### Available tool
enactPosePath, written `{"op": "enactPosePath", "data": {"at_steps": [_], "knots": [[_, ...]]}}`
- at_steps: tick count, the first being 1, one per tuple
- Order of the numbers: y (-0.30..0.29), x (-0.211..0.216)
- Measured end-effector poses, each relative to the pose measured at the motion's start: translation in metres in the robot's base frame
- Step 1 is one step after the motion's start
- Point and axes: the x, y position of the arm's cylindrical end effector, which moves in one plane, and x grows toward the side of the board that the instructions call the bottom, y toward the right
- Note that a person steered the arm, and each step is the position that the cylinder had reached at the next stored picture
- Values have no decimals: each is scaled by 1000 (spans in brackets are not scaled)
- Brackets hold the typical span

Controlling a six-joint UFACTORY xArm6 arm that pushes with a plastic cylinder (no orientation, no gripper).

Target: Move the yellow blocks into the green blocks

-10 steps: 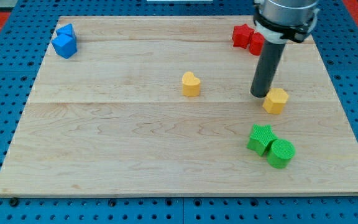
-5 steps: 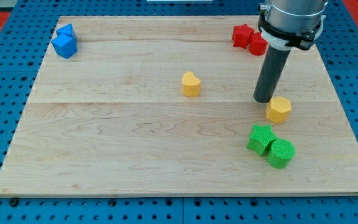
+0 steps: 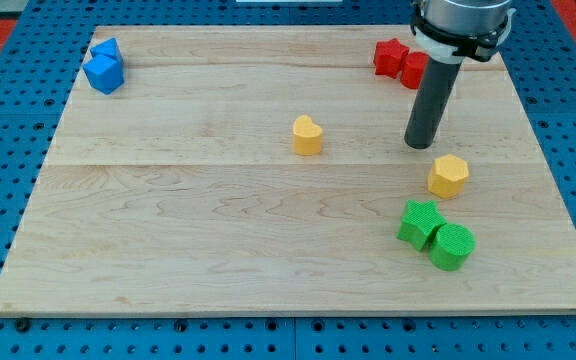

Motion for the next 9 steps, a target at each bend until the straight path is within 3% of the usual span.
{"op": "enactPosePath", "data": {"at_steps": [1,2,3,5,6,7,9], "knots": [[29,-1],[32,70],[18,74],[-83,-6],[-98,-61],[-166,-24],[-47,29]]}}
